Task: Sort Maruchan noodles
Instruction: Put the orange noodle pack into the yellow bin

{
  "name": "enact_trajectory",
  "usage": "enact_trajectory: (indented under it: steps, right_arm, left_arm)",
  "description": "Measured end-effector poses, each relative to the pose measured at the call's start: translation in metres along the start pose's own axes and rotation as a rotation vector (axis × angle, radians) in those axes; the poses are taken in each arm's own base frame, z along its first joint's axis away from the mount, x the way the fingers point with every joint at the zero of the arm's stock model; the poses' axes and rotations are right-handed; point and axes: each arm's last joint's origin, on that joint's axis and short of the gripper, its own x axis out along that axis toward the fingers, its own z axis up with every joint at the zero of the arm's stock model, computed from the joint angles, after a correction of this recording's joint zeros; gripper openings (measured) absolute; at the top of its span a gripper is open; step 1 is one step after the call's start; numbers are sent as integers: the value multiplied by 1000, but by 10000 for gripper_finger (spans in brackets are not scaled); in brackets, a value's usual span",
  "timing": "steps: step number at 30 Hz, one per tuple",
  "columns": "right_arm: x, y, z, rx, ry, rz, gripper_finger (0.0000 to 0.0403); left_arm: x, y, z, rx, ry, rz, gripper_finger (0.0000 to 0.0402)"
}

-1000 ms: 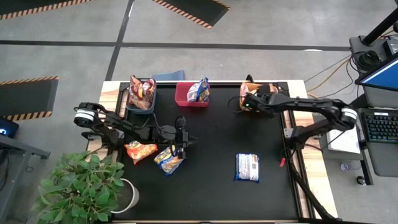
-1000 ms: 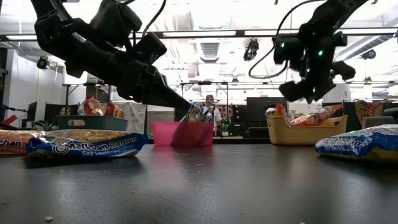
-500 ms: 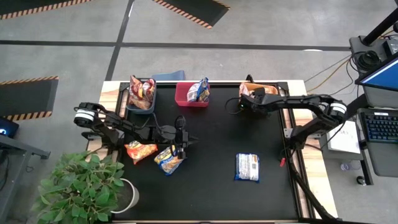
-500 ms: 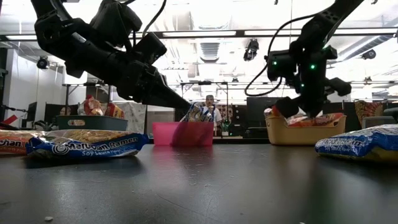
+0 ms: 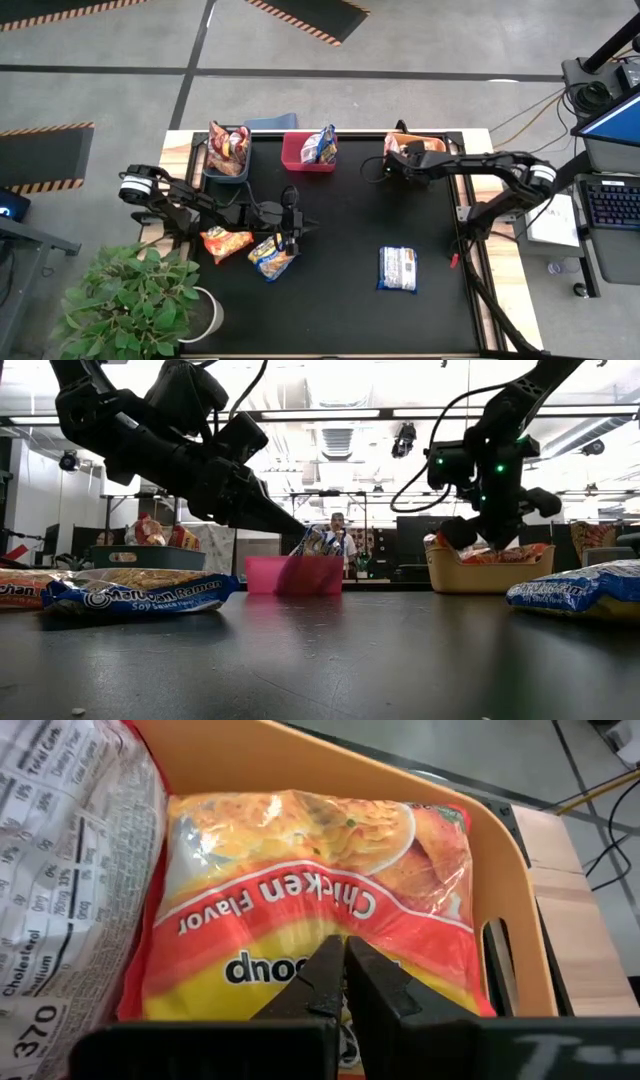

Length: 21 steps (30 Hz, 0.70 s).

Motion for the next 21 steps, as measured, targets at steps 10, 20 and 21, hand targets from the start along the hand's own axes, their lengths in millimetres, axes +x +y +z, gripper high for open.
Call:
enact_trajectory:
  steps: [10,20,21]
  right_arm:
    - [-2,-2,1,-16,2,9,9]
    - [-44,-20,15,31,-75,132,9]
    - [-50,-21,15,33,-88,156,9]
  left_arm:
    - [0,0,0,0,0,0,38]
    - [0,0,0,0,0,0,38]
    - [0,0,0,0,0,0,38]
